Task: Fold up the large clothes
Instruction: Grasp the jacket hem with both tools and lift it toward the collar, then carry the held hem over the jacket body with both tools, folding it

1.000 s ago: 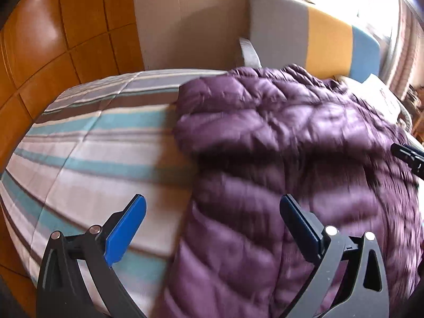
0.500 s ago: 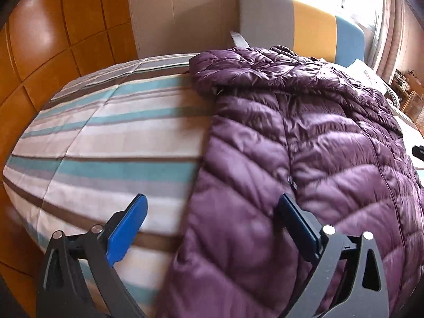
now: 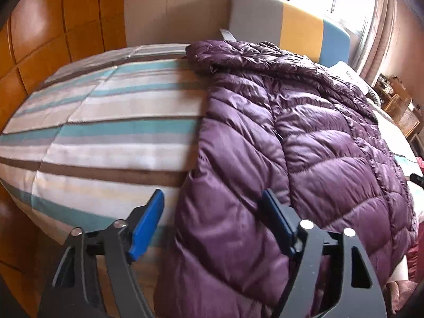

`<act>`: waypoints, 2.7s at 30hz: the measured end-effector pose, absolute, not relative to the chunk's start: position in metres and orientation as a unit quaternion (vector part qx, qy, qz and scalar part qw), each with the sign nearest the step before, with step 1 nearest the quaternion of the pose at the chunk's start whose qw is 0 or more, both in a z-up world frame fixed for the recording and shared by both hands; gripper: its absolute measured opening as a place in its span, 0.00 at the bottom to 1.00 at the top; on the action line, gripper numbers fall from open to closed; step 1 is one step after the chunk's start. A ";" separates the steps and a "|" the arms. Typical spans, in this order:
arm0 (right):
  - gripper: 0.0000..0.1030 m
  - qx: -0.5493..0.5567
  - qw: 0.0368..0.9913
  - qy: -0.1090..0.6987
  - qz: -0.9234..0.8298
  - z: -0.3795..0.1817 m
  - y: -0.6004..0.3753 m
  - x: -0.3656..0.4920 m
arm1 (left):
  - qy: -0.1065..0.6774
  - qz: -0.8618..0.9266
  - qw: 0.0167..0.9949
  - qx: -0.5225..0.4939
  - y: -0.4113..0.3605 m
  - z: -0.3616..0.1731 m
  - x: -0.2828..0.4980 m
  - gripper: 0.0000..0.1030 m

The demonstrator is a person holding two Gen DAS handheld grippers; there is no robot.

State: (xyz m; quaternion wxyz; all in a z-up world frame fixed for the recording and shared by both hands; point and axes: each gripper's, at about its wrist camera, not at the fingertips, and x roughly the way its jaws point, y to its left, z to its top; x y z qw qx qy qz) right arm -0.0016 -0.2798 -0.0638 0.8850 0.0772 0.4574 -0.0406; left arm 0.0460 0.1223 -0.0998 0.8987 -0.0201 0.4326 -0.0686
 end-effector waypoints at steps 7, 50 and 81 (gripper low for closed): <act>0.53 0.110 0.866 0.486 -0.029 -0.078 -0.294 -0.039 | 0.440 -0.090 0.893 -0.010 0.122 -0.101 0.031 0.63; 0.05 0.285 0.899 0.280 0.181 0.032 -0.337 -0.134 | 0.282 -0.256 0.920 -0.090 0.156 0.053 -0.098 0.07; 0.05 0.329 0.886 0.317 0.081 -0.005 -0.385 0.076 | 0.382 -0.171 0.900 -0.122 0.137 0.006 0.117 0.09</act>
